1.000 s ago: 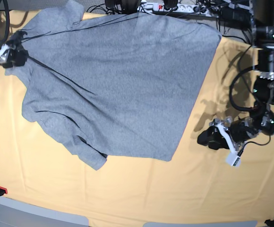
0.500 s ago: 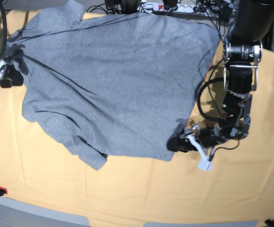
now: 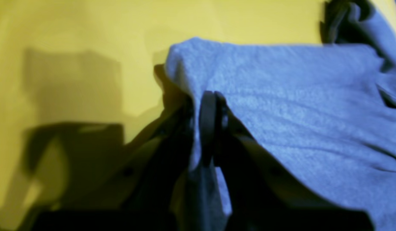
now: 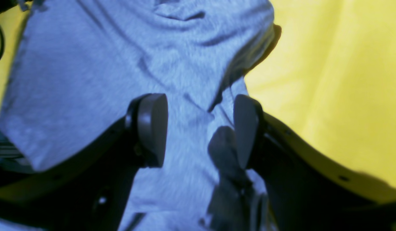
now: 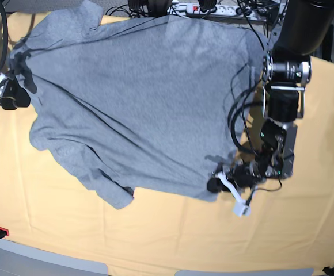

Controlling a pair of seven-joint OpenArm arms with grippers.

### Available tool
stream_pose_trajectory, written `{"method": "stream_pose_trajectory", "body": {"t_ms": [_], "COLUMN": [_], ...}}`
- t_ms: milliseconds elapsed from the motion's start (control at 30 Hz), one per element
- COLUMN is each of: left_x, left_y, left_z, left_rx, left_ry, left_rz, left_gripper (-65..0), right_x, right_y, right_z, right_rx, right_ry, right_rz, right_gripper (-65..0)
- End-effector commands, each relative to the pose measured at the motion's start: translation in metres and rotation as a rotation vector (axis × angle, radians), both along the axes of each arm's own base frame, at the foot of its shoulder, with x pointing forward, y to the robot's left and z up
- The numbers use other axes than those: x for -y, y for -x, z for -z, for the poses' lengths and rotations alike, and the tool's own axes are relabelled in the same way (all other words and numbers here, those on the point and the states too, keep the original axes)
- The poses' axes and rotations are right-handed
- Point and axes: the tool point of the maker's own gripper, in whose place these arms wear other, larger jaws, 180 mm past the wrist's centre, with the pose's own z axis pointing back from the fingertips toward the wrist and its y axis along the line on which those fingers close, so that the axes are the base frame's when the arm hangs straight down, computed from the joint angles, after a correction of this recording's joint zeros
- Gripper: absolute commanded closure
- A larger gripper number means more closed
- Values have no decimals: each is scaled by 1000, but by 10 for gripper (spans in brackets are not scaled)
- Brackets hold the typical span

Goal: Layout the t-shirt on the table in an organized manner, then fold the t-shirt properly
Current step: 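Drag the hem with the left gripper toward the shirt's center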

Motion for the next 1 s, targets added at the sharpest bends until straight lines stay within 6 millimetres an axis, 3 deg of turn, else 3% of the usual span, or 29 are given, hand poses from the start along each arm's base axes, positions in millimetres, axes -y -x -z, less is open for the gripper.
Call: {"method": "stream_pose_trajectory", "body": {"t_ms": [0, 267, 400, 500, 833, 967], "left_x": [-4, -27, -43, -39, 73, 120], "left_y": [-29, -67, -71, -67, -14, 13], "left_z": [-48, -118, -128, -124, -141, -138], "left_rx": [123, 265, 285, 247, 114, 28], "left_ry": [26, -64, -106, -89, 260, 306], "left_rz": [-19, -34, -51, -35, 338, 490], "left_gripper": [0, 0, 0, 0, 0, 0], "right_x": [0, -5, -5, -5, -5, -6], "right_y": [-8, -10, -10, -10, -9, -9], "right_z": [-20, -27, -27, -27, -27, -27], "right_rx": [73, 103, 103, 103, 103, 103], "right_ry": [-4, -42, -43, -43, -45, -45], "right_rz": [-15, -28, -28, -28, -27, -27], "right_gripper": [-342, -342, -342, -343, -342, -343]}}
